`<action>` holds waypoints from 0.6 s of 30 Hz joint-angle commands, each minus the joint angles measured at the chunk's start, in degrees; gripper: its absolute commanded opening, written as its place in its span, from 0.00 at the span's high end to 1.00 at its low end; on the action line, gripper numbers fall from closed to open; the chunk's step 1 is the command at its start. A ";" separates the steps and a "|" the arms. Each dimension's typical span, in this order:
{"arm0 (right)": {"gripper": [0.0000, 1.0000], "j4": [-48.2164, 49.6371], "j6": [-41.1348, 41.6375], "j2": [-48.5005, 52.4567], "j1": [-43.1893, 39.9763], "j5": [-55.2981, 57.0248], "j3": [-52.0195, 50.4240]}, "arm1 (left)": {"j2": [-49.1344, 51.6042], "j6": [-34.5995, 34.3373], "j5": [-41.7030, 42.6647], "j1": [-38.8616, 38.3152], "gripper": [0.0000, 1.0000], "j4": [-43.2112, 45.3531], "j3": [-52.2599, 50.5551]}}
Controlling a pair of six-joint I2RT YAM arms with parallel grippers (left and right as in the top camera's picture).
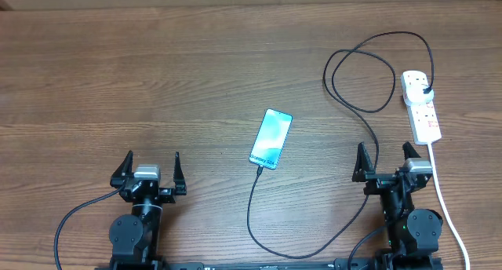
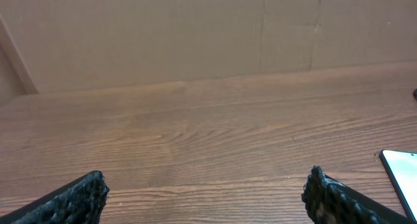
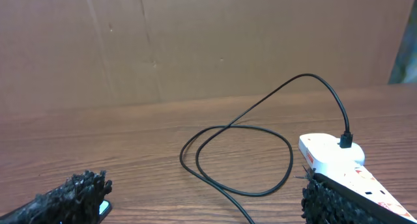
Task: Plug charger to phone and switch on socket
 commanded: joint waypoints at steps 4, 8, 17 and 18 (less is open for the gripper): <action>0.00 0.35 -0.07 -0.48 -0.26 0.04 -0.61 | -0.63 0.87 0.02 0.39 0.00 0.07 -0.17; 0.00 0.33 -0.07 -0.48 -0.26 0.04 -0.61 | -0.63 0.87 0.02 0.39 0.00 0.07 -0.17; 0.00 0.33 -0.07 -0.48 -0.26 0.04 -0.61 | -0.63 0.87 0.02 0.39 0.00 0.07 -0.17; 0.00 0.33 -0.07 -0.48 -0.26 0.04 -0.61 | -0.63 0.87 0.02 0.39 0.00 0.07 -0.17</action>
